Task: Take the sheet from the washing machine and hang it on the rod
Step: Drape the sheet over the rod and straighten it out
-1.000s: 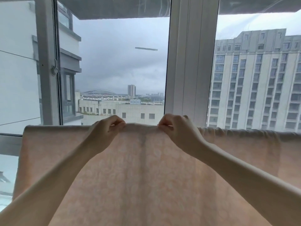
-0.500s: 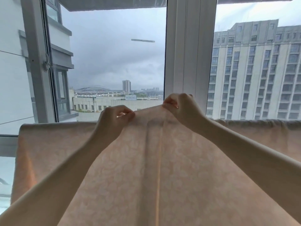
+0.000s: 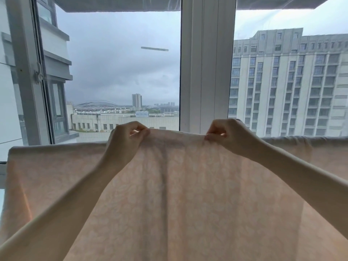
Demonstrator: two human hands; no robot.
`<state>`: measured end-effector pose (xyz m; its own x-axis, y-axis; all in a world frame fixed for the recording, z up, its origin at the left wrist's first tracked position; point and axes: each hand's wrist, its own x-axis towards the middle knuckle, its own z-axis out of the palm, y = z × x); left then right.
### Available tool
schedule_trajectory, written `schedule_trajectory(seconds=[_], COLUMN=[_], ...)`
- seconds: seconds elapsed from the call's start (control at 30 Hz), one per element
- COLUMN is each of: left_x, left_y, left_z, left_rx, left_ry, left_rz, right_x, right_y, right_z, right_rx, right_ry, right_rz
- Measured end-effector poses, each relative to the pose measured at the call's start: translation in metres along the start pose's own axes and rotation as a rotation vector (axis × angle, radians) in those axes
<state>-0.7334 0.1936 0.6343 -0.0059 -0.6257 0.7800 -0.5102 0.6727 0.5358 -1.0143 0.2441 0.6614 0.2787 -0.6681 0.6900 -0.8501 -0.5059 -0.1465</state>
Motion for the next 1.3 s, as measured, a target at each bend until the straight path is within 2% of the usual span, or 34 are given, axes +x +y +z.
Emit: schedule_trajectory(seconds=[0.13, 0.23, 0.43, 0.57, 0.7, 0.8, 0.93, 1.03, 1.17, 1.3], left_x=[-0.001, -0.002, -0.007, -0.017, -0.016, -0.012, -0.017, -0.023, -0.032, -0.036], left_y=[0.001, 0.001, 0.023, 0.056, 0.087, 0.107, 0.112, 0.111, 0.114, 0.123], left_z=[-0.003, -0.001, 0.017, 0.048, 0.089, 0.116, 0.133, 0.139, 0.147, 0.151], left_rx=[0.012, 0.034, 0.156, 0.325, 0.266, 0.183, 0.274, 0.318, 0.282, 0.301], left_ry=[-0.007, -0.077, -0.217, -0.304, -0.308, -0.269, -0.14, -0.005, 0.15, 0.199], left_rz=[0.009, 0.018, 0.122, 0.275, 0.243, 0.173, 0.121, 0.059, -0.027, -0.073], right_x=[-0.004, -0.012, -0.019, -0.025, -0.022, -0.022, -0.041, -0.061, -0.07, -0.071], right_y=[0.018, 0.032, 0.028, 0.028, 0.031, 0.038, 0.069, 0.102, 0.126, 0.127], right_z=[-0.016, -0.028, -0.023, -0.018, -0.023, -0.027, -0.047, -0.066, -0.078, -0.085], right_rx=[-0.121, -0.139, 0.001, 0.025, 0.065, 0.076, 0.128, 0.023, -0.001, -0.026], right_ry=[0.06, 0.075, 0.204, 0.172, 0.184, 0.158, 0.076, -0.028, 0.014, -0.036], right_rz=[0.04, 0.091, 0.093, 0.066, 0.039, -0.007, -0.063, -0.08, -0.155, -0.241])
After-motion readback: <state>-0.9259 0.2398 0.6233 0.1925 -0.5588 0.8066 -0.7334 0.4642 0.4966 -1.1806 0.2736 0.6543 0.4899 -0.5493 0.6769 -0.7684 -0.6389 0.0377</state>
